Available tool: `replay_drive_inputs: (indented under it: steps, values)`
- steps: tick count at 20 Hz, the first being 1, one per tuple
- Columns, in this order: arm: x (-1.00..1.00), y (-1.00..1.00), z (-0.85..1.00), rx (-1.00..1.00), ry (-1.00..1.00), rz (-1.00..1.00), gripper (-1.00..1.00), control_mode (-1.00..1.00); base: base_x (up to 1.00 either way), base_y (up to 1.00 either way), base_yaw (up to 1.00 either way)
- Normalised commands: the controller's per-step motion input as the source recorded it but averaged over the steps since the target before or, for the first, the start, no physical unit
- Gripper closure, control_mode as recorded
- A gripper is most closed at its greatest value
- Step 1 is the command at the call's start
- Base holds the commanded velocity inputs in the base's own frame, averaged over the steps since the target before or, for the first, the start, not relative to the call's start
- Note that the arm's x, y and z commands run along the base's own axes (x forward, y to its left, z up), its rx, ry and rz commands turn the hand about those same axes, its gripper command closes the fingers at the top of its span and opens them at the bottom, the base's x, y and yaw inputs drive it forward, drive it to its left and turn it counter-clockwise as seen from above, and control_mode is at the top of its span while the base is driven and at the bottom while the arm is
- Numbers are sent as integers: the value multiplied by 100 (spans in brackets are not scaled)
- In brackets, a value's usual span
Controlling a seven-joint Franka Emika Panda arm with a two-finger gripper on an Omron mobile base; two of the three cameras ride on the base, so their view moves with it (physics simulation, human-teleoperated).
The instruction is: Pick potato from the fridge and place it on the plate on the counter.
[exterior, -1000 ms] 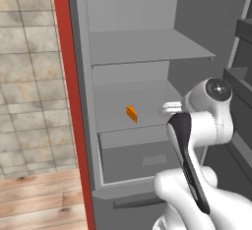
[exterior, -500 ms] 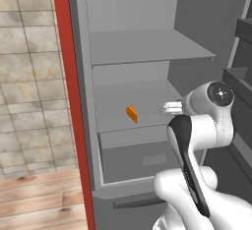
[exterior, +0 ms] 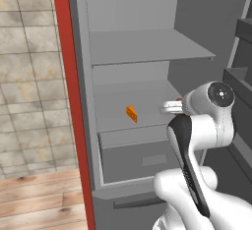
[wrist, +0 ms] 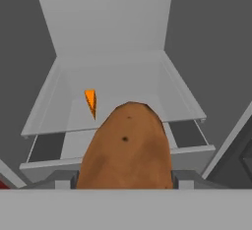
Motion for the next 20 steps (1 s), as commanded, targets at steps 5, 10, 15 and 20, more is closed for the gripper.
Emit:
replay_drive_inputs:
  steps: [5, 10, 15, 20]
  values:
    - [0, 0, 0, 0, 0, 0, 100, 100, -14, 4, 0]
    - [0, 0, 0, 0, 0, 0, 100, 100, -26, 16, 2]
    - [0, 0, 0, 0, 0, 0, 100, 100, -37, 16, 4]
    - [0, 0, 0, 0, 0, 0, 100, 100, -37, 17, 7]
